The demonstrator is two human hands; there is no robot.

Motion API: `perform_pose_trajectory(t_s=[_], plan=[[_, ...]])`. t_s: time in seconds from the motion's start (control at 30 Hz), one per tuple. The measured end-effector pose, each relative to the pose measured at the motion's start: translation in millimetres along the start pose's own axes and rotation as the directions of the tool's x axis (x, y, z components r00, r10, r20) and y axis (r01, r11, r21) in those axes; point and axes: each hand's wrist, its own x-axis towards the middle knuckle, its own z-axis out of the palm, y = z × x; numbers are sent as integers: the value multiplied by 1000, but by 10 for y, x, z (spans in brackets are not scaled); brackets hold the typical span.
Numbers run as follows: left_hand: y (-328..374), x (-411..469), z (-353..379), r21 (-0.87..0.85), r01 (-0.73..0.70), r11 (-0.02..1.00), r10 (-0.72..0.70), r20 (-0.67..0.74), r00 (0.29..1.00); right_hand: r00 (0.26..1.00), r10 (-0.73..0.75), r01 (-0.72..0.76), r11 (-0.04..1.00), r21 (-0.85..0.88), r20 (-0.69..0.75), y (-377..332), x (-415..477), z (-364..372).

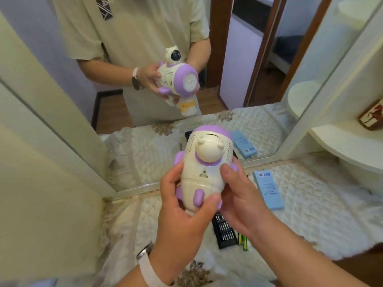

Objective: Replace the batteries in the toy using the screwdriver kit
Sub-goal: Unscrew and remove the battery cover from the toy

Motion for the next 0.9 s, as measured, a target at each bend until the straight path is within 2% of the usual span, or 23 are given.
perform_pose_trajectory(t_s=[0.17,0.33,0.5,0.77,0.9], plan=[[-15,-55,-322,32,5,999,-8,88,996,993,-85,78,994,-72,-88,223,-35,144],[-99,-86,-541,66,27,997,-30,50,998,973,-159,117,964,-238,-165,322,-65,289],[-170,-55,-726,258,-138,956,142,4,990,982,-135,72,913,-401,-131,310,-71,350],[-197,-30,-760,334,-234,913,243,17,970,985,-126,91,961,-260,-118,425,-40,475],[-130,38,-813,495,-335,802,323,113,939,980,-129,92,969,-228,-154,423,-74,511]])
